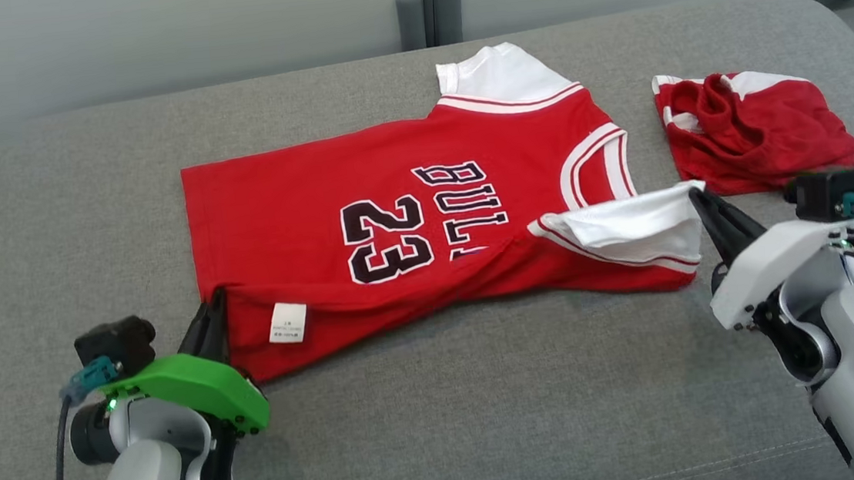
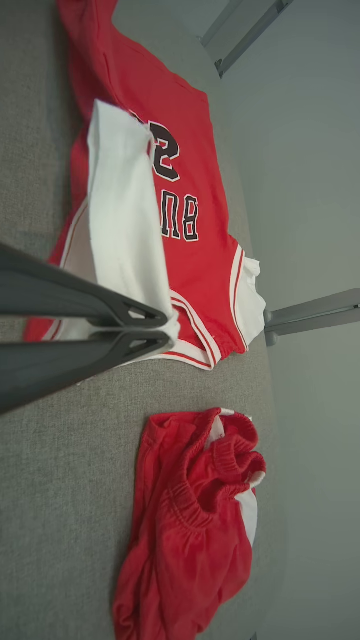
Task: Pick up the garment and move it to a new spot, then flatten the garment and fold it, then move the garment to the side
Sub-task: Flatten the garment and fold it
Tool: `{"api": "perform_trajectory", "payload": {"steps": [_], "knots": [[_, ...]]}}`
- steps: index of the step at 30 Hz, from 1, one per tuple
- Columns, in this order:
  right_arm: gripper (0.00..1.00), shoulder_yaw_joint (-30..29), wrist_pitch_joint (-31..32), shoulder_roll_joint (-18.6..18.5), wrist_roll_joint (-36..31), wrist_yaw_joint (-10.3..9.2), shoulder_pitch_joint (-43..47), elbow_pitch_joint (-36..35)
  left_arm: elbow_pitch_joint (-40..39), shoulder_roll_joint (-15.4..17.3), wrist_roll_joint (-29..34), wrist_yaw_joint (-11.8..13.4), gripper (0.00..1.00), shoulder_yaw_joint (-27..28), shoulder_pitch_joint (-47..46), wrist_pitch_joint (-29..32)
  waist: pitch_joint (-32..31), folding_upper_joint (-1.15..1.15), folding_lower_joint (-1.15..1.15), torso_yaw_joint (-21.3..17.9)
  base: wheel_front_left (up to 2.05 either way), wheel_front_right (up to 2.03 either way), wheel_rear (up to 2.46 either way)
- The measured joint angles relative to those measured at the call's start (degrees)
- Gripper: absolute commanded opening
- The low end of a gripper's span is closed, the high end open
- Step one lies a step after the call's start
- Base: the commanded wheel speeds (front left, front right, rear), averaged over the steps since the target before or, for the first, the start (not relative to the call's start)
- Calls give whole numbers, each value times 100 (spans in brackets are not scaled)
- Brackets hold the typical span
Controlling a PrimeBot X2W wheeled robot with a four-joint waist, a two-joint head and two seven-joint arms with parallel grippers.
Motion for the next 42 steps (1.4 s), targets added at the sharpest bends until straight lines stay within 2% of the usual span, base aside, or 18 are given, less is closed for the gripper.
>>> {"api": "perform_trajectory", "payload": {"steps": [8, 15, 16, 17, 18, 19, 20, 21, 22, 29, 34, 42], "knots": [[0, 167, 486, 56, -80, 0, -941, 394, 474, 80, 153, 227, 0, -24, -873, 434, 505, 0, 0, 13, 0, 0, 0], [0, 264, 571, 212, -189, -2, -1574, 844, 858, 94, 244, 248, 0, -22, -1496, 499, 1032, 0, 0, 11, 0, 0, 0], [4, 266, 559, 214, -218, -11, -1618, 902, 923, 92, 250, 248, 0, -25, -1531, 499, 1080, 0, 0, 12, 0, 0, 0], [33, 271, 522, 214, -266, -20, -1654, 964, 989, 90, 263, 248, 25, -26, -1553, 498, 1123, 0, 0, 15, 0, 0, 0], [56, 283, 514, 215, -307, -20, -1690, 1029, 1035, 87, 280, 248, 41, -23, -1566, 494, 1159, 0, 0, 18, 0, 0, 0], [100, 290, 495, 223, -327, -20, -1715, 1077, 1071, 81, 281, 248, 47, -15, -1579, 489, 1187, 0, 1, 23, 0, 0, 0], [100, 291, 446, 242, -330, -20, -1733, 1118, 1105, 78, 280, 248, 47, -8, -1598, 469, 1207, 0, 1, 29, 0, 0, 0], [100, 290, 409, 258, -330, -20, -1751, 1155, 1124, 71, 280, 248, 56, 3, -1618, 427, 1219, 0, 1, 37, 0, 0, 0], [100, 290, 364, 269, -331, -19, -1778, 1184, 1132, 66, 278, 248, 100, 19, -1641, 394, 1225, 0, 1, 46, 0, 0, 0], [100, 232, -26, 194, -333, -18, -1858, 1290, 1163, 62, 272, 215, 100, 102, -1686, 19, 1156, 0, 0, 89, 0, 0, 0], [100, 126, -397, 125, -332, -3, -1851, 1306, 1161, 71, 233, 92, 100, 151, -1615, -234, 1016, 0, 0, 111, 0, 0, 0], [100, -11, -994, 191, -240, 1, -1421, 1302, 1445, -49, 5, -51, 100, 92, -923, -258, 684, 0, 0, 138, 0, 0, 0]]}}
